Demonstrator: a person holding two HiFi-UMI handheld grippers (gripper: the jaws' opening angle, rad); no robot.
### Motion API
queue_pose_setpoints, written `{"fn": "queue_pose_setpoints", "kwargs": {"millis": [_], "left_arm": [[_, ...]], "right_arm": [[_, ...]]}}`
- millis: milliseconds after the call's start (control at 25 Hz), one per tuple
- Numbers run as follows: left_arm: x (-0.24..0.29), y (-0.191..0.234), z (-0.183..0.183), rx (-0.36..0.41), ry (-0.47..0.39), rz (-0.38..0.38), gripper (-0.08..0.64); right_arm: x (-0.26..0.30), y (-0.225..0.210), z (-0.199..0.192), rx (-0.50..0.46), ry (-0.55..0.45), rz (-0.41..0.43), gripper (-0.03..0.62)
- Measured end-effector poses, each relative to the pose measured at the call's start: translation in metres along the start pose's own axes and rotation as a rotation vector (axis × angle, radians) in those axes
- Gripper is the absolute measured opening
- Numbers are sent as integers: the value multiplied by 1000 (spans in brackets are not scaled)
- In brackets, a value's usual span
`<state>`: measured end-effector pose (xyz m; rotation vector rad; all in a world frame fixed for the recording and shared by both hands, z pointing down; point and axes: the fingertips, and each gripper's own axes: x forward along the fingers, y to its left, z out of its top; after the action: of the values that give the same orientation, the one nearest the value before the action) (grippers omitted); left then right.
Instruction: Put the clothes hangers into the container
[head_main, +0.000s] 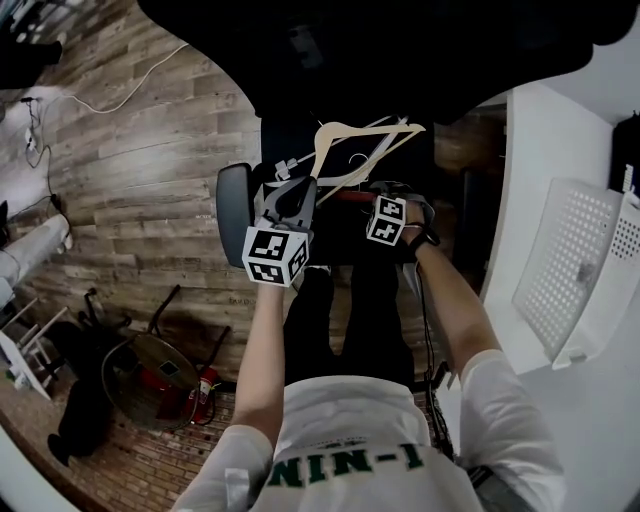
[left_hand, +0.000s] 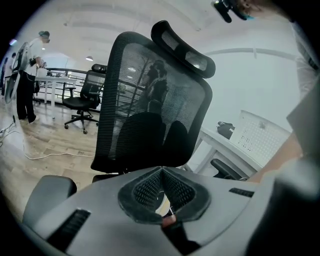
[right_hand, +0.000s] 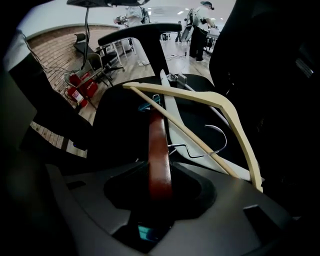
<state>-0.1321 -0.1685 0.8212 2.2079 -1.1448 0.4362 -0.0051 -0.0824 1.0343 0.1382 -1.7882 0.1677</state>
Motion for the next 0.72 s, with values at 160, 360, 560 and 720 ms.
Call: {"fn": "queue_pose_setpoints", "kwargs": {"millis": [160, 360, 560, 720], "left_arm": [[-11, -5, 3, -6, -1, -1, 3], [-29, -17, 17, -14, -17, -12, 3], [-45, -29, 30, -3, -29, -29, 3], [-59, -32, 42, 2, -47, -36, 3]], "right_arm": [[-23, 12, 2, -5, 23, 13, 153], [-56, 19, 3, -30, 66, -23, 152], [-89, 24, 0, -139, 133, -60, 150], [-123, 22, 6, -168, 157, -98, 150]]}}
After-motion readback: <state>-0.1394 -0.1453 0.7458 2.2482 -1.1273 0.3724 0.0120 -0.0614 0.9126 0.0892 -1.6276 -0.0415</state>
